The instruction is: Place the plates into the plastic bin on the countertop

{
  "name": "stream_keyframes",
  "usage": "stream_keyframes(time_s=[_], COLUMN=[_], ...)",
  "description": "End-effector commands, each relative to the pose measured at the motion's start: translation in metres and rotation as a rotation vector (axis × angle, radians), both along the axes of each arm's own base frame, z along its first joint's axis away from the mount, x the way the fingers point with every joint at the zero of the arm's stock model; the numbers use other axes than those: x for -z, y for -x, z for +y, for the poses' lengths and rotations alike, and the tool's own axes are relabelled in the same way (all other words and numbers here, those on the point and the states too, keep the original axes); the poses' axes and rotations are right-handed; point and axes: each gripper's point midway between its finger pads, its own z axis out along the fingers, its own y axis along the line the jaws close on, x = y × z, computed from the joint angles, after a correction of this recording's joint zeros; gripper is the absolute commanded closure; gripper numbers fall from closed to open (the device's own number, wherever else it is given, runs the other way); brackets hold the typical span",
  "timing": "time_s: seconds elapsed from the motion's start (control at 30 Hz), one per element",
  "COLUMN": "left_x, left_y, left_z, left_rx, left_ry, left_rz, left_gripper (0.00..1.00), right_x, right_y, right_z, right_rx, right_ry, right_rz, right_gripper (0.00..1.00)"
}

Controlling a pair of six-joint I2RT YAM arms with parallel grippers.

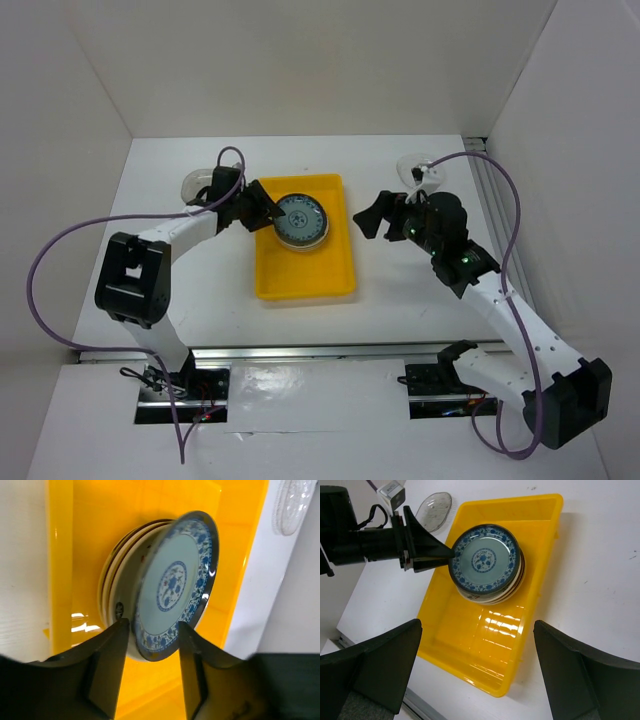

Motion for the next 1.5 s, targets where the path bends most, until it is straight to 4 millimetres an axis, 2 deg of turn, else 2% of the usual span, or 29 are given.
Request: stream_keyframes(time_s=[0.0, 0.03, 0.1, 0.13, 0.2, 0.23, 0.27, 0.37, 0.4, 0.47, 0.53, 0.57, 0.6, 0.63, 0.73, 0.77, 0.83, 0.87, 0.9, 0.93, 0.97, 1.0, 1.03, 1.13, 1.23, 1.3, 1.33, 1.37, 1.47], left_x=[-0.049, -0.054, -0.067, -0.084, -0.101, -0.105, -0.124, -0.133, -0.147, -0.144, -0.148, -0.144, -0.139, -0.137, -0.131, -0.125, -0.127, -0.123, -0.119, -0.12, -0.116, -0.117, -0.11, -0.106, -0.105, -0.106, -0.1, -0.102, -0.101], left_y=[-0.007, -0.006, -0.002, 0.005, 0.015, 0.02, 0.029, 0.049, 0.058, 0.074, 0.091, 0.098, 0.106, 0.111, 0.126, 0.129, 0.132, 0.134, 0.136, 0.138, 0.138, 0.14, 0.143, 0.144, 0.145, 0.144, 0.144, 0.143, 0.142], left_z=[0.001, 0.003, 0.007, 0.007, 0.01, 0.013, 0.012, 0.019, 0.02, 0.025, 0.035, 0.037, 0.04, 0.042, 0.051, 0.055, 0.058, 0.064, 0.064, 0.065, 0.068, 0.071, 0.075, 0.085, 0.091, 0.093, 0.095, 0.094, 0.096], left_rx=[-0.01, -0.011, -0.016, -0.021, -0.017, -0.026, -0.016, 0.002, 0.005, 0.015, 0.014, 0.022, 0.03, 0.039, 0.054, 0.044, 0.05, 0.039, 0.05, 0.054, 0.056, 0.056, 0.055, 0.047, 0.038, 0.031, 0.027, 0.034, 0.038], left_ry=[-0.006, -0.016, -0.022, -0.023, -0.049, -0.054, -0.055, -0.08, -0.088, -0.103, -0.137, -0.149, -0.161, -0.172, -0.184, -0.189, -0.184, -0.18, -0.177, -0.167, -0.17, -0.182, -0.192, -0.204, -0.198, -0.193, -0.187, -0.179, -0.165], left_rz=[-0.117, -0.13, -0.167, -0.202, -0.239, -0.245, -0.295, -0.298, -0.335, -0.326, -0.338, -0.33, -0.313, -0.313, -0.312, -0.296, -0.307, -0.294, -0.286, -0.285, -0.279, -0.286, -0.264, -0.258, -0.249, -0.248, -0.229, -0.238, -0.233], left_gripper=[0.39, 0.36, 0.16, 0.11, 0.0, 0.0, 0.0, 0.0, 0.0, 0.0, 0.0, 0.0, 0.0, 0.0, 0.0, 0.0, 0.0, 0.0, 0.0, 0.0, 0.0, 0.0, 0.0, 0.0, 0.0, 0.0, 0.0, 0.0, 0.0], right_x=[0.005, 0.008, 0.012, 0.011, 0.028, 0.036, 0.046, 0.077, 0.083, 0.107, 0.115, 0.131, 0.125, 0.143, 0.144, 0.161, 0.157, 0.174, 0.177, 0.169, 0.172, 0.19, 0.181, 0.206, 0.237, 0.244, 0.254, 0.253, 0.273], right_y=[-0.001, -0.004, -0.012, -0.017, -0.032, -0.039, -0.046, -0.073, -0.083, -0.095, -0.109, -0.116, -0.128, -0.136, -0.163, -0.169, -0.189, -0.196, -0.203, -0.218, -0.226, -0.232, -0.248, -0.268, -0.267, -0.264, -0.261, -0.265, -0.259], right_z=[-0.004, -0.007, -0.016, -0.02, -0.037, -0.044, -0.052, -0.097, -0.128, -0.154, -0.186, -0.193, -0.199, -0.2, -0.21, -0.212, -0.215, -0.217, -0.22, -0.225, -0.223, -0.225, -0.23, -0.234, -0.24, -0.244, -0.243, -0.246, -0.251], right_rx=[0.014, 0.025, 0.072, 0.1, 0.172, 0.205, 0.238, 0.395, 0.482, 0.551, 0.61, 0.619, 0.625, 0.628, 0.648, 0.652, 0.652, 0.655, 0.667, 0.673, 0.67, 0.669, 0.679, 0.692, 0.738, 0.773, 0.799, 0.808, 0.859], right_ry=[-0.009, -0.006, -0.003, -0.01, -0.02, -0.027, -0.04, -0.104, -0.14, -0.17, -0.205, -0.207, -0.212, -0.208, -0.24, -0.237, -0.25, -0.247, -0.242, -0.232, -0.211, -0.198, -0.187, -0.143, -0.12, -0.125, -0.112, -0.107, -0.089], right_rz=[0.018, 0.026, 0.039, 0.046, 0.107, 0.129, 0.147, 0.2, 0.208, 0.244, 0.23, 0.265, 0.23, 0.265, 0.24, 0.27, 0.244, 0.272, 0.276, 0.26, 0.262, 0.287, 0.264, 0.326, 0.421, 0.45, 0.478, 0.475, 0.543], right_gripper=[0.0, 0.0, 0.0, 0.0, 0.0, 0.0, 0.0, 0.0, 0.0, 0.0, 0.0, 0.0, 0.0, 0.0, 0.01, 0.01, 0.03, 0.04, 0.04, 0.04, 0.05, 0.05, 0.09, 0.16, 0.25, 0.35, 0.39, 0.4, 0.47])
